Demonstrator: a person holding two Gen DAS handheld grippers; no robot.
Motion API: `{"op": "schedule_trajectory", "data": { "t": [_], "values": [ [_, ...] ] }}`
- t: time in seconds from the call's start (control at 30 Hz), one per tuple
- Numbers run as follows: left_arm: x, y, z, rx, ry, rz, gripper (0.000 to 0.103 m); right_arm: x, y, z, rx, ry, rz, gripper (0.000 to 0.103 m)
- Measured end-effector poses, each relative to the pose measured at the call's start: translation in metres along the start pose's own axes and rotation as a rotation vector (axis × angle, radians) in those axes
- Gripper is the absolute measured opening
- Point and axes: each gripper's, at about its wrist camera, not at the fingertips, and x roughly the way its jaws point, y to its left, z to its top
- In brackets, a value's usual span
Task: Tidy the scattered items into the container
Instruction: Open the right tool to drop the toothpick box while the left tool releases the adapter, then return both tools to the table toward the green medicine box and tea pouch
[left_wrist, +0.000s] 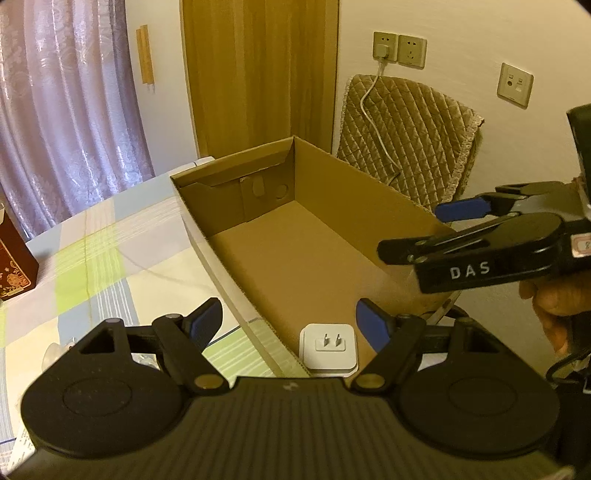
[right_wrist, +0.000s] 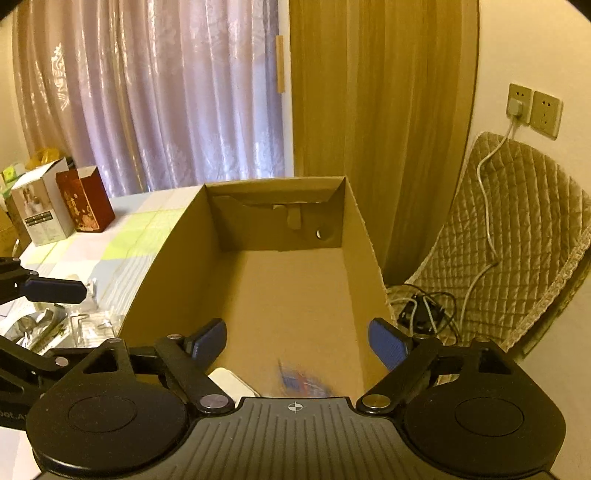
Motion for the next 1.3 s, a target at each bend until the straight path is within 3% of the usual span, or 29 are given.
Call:
{"op": "schedule_trajectory", "data": {
  "t": [0.43, 0.7, 0.9, 1.07, 1.3],
  "values": [
    [-0.024, 0.009, -0.010, -0.029, -0.025, 0.047, 0.076, -0.024, 0.001, 0.002, 0.027, -0.032, -0.007, 0.089],
    [-0.060, 0.023, -0.036, -0.071, -0.108, 0.145, 0.092, -0.056, 0.021, 0.000, 0.014, -0.088, 0.004, 0.089],
    [-0.090, 0.045, -0.074, -0.161, -0.048, 0.174, 0.102, -0.079, 0.052, -0.005, 0.014, -0.122, 0.052, 0.089],
    [-0.118, 0.071, -0.120, -0.258, 0.018, 0.225, 0.102, -0.092, 0.089, -0.013, -0.013, -0.127, 0.110, 0.089],
    [-0.153, 0.108, -0.163, -0.331, 0.052, 0.316, 0.102, -0.093, 0.149, -0.037, -0.105, -0.086, 0.191, 0.089]
  ]
}}
